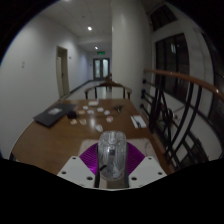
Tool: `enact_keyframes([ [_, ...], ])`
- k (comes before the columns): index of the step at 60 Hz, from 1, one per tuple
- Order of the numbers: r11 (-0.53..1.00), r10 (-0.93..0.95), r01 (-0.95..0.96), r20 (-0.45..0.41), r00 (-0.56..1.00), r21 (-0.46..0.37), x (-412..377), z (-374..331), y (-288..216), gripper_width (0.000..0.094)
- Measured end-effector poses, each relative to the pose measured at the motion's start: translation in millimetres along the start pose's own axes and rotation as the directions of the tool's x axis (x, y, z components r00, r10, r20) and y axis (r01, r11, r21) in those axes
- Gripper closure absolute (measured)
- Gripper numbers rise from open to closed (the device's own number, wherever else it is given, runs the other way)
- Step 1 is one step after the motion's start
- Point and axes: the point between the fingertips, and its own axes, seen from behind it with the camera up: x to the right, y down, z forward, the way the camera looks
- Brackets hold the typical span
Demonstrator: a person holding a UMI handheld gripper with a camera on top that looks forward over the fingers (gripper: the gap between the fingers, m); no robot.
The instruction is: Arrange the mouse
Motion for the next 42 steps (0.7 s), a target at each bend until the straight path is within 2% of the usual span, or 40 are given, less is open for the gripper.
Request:
enact_keyframes([
  [9, 0.989, 0.025, -0.025, -0.002, 1.000, -0.145, 12.7, 31.0, 68.1, 0.0611],
  [10, 0.986, 0.024, -0.023, 0.002, 1.000, -0.163, 12.8, 32.6, 74.0, 0.0587],
  [11, 0.990, 0.030, -0.029, 0.006, 1.000, -0.140, 12.8, 35.1, 68.5, 0.0599],
  [15, 0.988, 0.026, -0.026, -0.003, 1.000, -0.154, 16.4, 31.1, 68.9, 0.0603],
  [17, 0.986, 0.028, -0.028, -0.003, 1.000, -0.162, 15.8, 32.9, 71.4, 0.0535],
  [24, 0.980, -0.012, 0.014, 0.012, 1.000, -0.199, 16.7, 32.1, 72.5, 0.0397],
  [26, 0.978, -0.019, 0.024, 0.025, 0.999, -0.207, 15.5, 28.4, 73.5, 0.0314],
  [27, 0.977, -0.025, 0.033, 0.037, 0.999, -0.208, 14.4, 25.2, 73.6, 0.0240],
  [29, 0.977, -0.041, 0.054, 0.067, 0.997, -0.205, 11.0, 17.5, 73.0, 0.0195],
  [30, 0.978, -0.047, 0.064, 0.084, 0.995, -0.200, 10.7, 10.2, 71.4, 0.0120],
  [32, 0.978, -0.060, 0.080, 0.109, 0.992, -0.192, 10.1, -1.6, 69.3, 0.0048],
  [36, 0.977, -0.073, 0.100, 0.147, 0.986, -0.191, 12.6, -29.4, 69.8, 0.0091],
  [42, 0.979, -0.076, 0.108, 0.183, 0.980, -0.175, 27.3, -72.2, 69.7, 0.0086],
])
